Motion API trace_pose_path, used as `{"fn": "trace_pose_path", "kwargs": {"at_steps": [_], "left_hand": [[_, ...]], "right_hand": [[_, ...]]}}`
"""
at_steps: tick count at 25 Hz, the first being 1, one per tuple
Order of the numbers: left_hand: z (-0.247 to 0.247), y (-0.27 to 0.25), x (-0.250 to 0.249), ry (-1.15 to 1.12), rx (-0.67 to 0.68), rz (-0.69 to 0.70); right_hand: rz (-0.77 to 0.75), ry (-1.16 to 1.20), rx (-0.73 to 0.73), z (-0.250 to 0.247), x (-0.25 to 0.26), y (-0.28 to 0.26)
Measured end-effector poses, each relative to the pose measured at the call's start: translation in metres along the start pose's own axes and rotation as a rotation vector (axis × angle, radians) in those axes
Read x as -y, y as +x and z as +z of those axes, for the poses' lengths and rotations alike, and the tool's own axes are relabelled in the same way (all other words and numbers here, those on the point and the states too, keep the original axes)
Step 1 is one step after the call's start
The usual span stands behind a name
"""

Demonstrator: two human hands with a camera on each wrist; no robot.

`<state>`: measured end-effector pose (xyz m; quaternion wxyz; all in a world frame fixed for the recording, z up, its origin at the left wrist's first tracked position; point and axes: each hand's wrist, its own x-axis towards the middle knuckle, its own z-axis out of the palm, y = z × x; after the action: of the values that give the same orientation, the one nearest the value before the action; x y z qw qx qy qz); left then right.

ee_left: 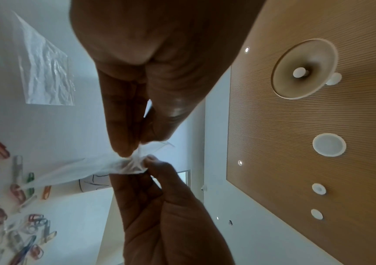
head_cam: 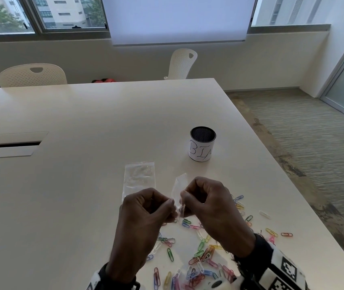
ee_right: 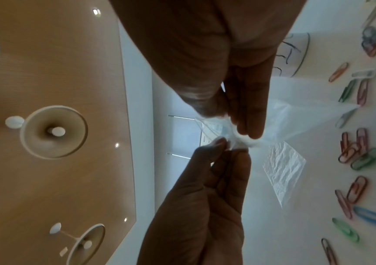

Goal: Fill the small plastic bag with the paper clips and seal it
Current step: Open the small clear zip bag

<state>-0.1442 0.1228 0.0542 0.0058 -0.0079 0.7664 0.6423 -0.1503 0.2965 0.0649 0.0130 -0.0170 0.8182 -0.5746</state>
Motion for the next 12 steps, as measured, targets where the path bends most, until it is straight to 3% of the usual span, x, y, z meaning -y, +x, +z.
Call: {"fn": "trace_pose_path", "kwargs": {"at_steps": [5,12], "left_hand": [[0.0052,-0.0018,-0.0026,0.092,-0.036,0.064],[0.008,-0.0031,0.0004,0.178,-0.164,0.17]], "right_hand": [[-0.082,-0.103,0.033,0.0023,0.0045,-0.0009],[0.001,-0.019,0.096,-0.0007,0.0058,-0.005]]}}
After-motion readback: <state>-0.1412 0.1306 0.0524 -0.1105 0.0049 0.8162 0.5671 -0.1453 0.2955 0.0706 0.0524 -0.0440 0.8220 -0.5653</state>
